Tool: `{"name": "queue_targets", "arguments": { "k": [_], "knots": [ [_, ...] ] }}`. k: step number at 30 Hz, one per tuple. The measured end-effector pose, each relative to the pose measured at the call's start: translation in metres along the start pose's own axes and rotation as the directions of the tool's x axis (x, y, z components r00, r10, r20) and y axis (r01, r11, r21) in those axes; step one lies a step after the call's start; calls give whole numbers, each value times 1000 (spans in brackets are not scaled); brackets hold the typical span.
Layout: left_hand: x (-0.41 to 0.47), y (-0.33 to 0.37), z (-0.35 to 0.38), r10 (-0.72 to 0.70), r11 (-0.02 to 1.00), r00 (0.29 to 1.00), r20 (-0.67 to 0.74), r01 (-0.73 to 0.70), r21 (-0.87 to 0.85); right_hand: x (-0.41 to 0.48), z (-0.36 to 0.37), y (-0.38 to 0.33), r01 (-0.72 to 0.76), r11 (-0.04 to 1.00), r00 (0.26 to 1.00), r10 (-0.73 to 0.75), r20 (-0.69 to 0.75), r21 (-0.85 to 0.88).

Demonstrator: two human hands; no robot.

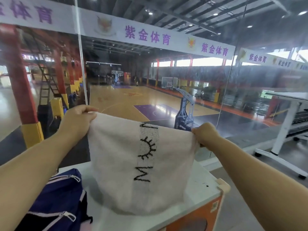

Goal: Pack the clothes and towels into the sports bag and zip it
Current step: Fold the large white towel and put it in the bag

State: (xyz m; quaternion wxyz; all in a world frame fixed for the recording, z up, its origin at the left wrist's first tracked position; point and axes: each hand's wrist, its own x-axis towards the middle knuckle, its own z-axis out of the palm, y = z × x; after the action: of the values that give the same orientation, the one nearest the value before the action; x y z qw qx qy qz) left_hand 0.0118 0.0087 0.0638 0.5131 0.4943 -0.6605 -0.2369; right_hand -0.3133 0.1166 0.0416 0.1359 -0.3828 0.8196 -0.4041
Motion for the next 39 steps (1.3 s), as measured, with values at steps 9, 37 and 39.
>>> {"name": "queue_targets", "arguments": {
  "k": [9, 37, 39],
  "knots": [
    [-15, 12, -33, 39, 992, 998, -40, -34, 119, -14, -20, -20, 116, 895, 978, -28, -206, 431],
    [10, -100, 41, -86, 983, 977, 195, 51, 177, 37, 56, 52, 228, 974, 963, -225, -149, 7],
    [23, -118, 58, -96, 974, 971, 220, 46, 223, 55, 71, 58, 192, 979, 974, -182, -138, 62]
  ]
}}
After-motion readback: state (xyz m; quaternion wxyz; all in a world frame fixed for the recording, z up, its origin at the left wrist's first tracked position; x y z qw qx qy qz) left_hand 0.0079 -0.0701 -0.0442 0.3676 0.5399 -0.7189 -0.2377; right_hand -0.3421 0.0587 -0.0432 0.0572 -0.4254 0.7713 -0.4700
